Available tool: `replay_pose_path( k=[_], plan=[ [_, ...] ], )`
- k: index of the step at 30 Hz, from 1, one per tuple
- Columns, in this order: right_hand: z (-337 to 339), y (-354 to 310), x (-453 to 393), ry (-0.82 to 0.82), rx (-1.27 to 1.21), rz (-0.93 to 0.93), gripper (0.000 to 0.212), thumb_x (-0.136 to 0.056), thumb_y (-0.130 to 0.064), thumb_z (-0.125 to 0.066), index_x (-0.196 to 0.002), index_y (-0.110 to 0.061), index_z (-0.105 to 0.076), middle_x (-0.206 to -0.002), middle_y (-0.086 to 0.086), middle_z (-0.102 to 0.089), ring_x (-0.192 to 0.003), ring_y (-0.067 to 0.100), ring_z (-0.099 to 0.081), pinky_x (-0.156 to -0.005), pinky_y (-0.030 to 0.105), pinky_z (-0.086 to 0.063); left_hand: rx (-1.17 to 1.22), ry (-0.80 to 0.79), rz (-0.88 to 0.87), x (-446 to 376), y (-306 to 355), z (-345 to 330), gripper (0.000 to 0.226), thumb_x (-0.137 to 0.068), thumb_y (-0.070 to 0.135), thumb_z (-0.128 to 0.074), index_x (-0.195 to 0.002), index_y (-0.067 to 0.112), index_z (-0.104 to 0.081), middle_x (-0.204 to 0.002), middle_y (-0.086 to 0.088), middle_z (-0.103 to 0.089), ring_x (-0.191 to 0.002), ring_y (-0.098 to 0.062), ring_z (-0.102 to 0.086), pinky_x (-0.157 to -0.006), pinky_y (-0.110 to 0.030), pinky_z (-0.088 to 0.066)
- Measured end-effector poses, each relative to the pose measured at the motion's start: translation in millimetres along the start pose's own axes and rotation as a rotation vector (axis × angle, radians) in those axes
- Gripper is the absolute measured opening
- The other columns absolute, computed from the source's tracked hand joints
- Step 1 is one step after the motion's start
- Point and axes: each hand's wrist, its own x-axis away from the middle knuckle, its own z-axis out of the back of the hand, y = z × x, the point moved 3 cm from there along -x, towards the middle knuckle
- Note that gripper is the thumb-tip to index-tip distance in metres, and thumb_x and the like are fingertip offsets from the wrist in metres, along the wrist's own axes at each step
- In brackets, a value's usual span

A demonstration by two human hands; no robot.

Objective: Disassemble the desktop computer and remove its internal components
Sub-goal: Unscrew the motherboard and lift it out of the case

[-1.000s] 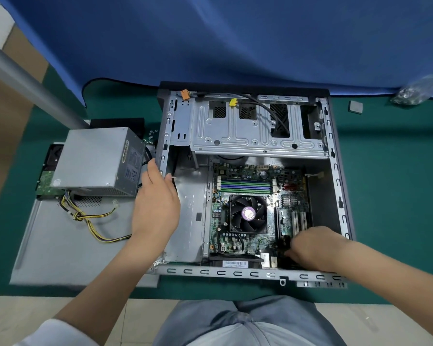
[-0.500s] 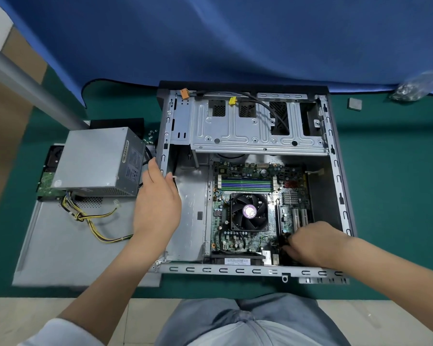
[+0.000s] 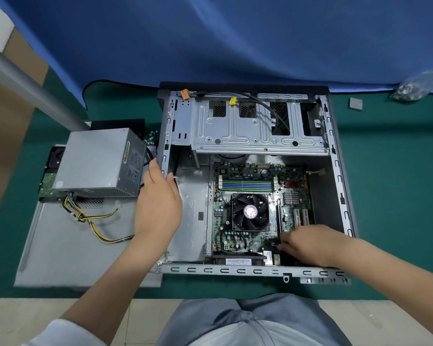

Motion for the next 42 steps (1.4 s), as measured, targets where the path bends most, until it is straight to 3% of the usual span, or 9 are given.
replay_pose_path(
  k=[5,10,15,20,25,29,34,39,42],
  plan=[
    [2.3,1.1,-0.4,-0.047,-0.096,-0.008,0.017,-0.093,-0.029,-0.045,-0.109,-0.024,-0.050,-0.097,-0.002,-0.063,-0.083,0.018,-0.056,-0.068,0.031,-0.044,-0.004,0.002,0.003,-0.6,-0.1,-0.8,0.050,-0.102,0.027,-0.028,-0.145,0.002,-0.022,-0.136,-0.022,-0.042,-0.099,-0.043,-0.056,-0.077,-0.043,-0.042],
    [2.4,1.0,-1.4,-0.061,-0.146,-0.048,0.024,-0.099,-0.041,-0.035,-0.099,-0.022,-0.050,-0.092,0.001,-0.060,-0.078,0.018,-0.050,-0.066,0.031,-0.040,0.001,0.005,0.001,-0.8,-1.0,-1.5,0.050,-0.102,0.027,-0.028,-0.145,0.002,-0.022,-0.135,-0.022,-0.043,-0.098,-0.043,-0.056,-0.076,-0.043,-0.042],
    [2.9,2.8,-1.1,-0.052,-0.188,-0.058,0.018,-0.094,-0.028,-0.042,-0.109,-0.025,-0.051,-0.086,-0.006,-0.056,-0.076,0.015,-0.051,-0.063,0.029,-0.041,-0.002,0.005,0.002,-0.7,-1.3,-2.1,0.051,-0.101,0.028,-0.028,-0.145,0.003,-0.022,-0.135,-0.021,-0.043,-0.098,-0.042,-0.056,-0.075,-0.043,-0.042],
    [3.6,0.6,-2.0,-0.020,-0.158,-0.069,0.023,-0.098,-0.041,-0.037,-0.095,-0.023,-0.051,-0.085,-0.003,-0.056,-0.076,0.017,-0.050,-0.062,0.030,-0.038,-0.003,0.000,0.003,-1.3,-1.5,-1.8,0.050,-0.101,0.028,-0.027,-0.145,0.003,-0.022,-0.135,-0.022,-0.043,-0.098,-0.042,-0.056,-0.074,-0.042,-0.042],
    [3.2,0.9,-1.6,-0.052,-0.181,-0.050,0.016,-0.092,-0.028,-0.044,-0.106,-0.026,-0.051,-0.089,-0.006,-0.058,-0.079,0.016,-0.053,-0.062,0.027,-0.038,0.002,-0.003,0.001,-1.4,-0.7,-1.7,0.050,-0.102,0.027,-0.028,-0.145,0.002,-0.022,-0.134,-0.022,-0.043,-0.099,-0.044,-0.055,-0.077,-0.044,-0.041],
    [3.5,-0.3,-2.0,-0.048,-0.184,-0.064,0.023,-0.098,-0.042,-0.037,-0.095,-0.023,-0.050,-0.084,-0.006,-0.056,-0.077,0.017,-0.052,-0.063,0.029,-0.040,0.009,-0.001,-0.001,-0.7,-0.6,-1.2,0.050,-0.102,0.027,-0.028,-0.145,0.002,-0.022,-0.133,-0.022,-0.043,-0.099,-0.044,-0.055,-0.078,-0.045,-0.042],
    [3.0,0.8,-2.4,-0.068,-0.192,-0.079,0.021,-0.092,-0.027,-0.044,-0.111,-0.025,-0.052,-0.098,-0.002,-0.061,-0.081,0.016,-0.053,-0.064,0.027,-0.039,0.014,0.004,-0.004,-0.6,-0.6,-1.0,0.050,-0.102,0.027,-0.028,-0.145,0.002,-0.022,-0.134,-0.022,-0.043,-0.099,-0.044,-0.055,-0.077,-0.045,-0.042],
    [2.6,0.9,-4.0,-0.042,-0.164,-0.111,0.019,-0.098,-0.037,-0.036,-0.096,-0.022,-0.048,-0.096,0.001,-0.061,-0.079,0.017,-0.051,-0.065,0.030,-0.041,0.020,0.002,0.003,-1.2,-1.2,-1.7,0.050,-0.101,0.028,-0.028,-0.145,0.003,-0.022,-0.134,-0.021,-0.043,-0.100,-0.044,-0.054,-0.077,-0.044,-0.041],
    [1.0,2.7,-5.0,-0.062,-0.185,-0.111,0.018,-0.096,-0.028,-0.040,-0.110,-0.022,-0.050,-0.095,0.000,-0.060,-0.081,0.019,-0.053,-0.066,0.031,-0.042,0.020,0.006,0.004,-1.6,-1.9,-2.3,0.050,-0.101,0.028,-0.029,-0.145,0.003,-0.022,-0.133,-0.022,-0.043,-0.099,-0.044,-0.055,-0.076,-0.044,-0.041]
  ],
)
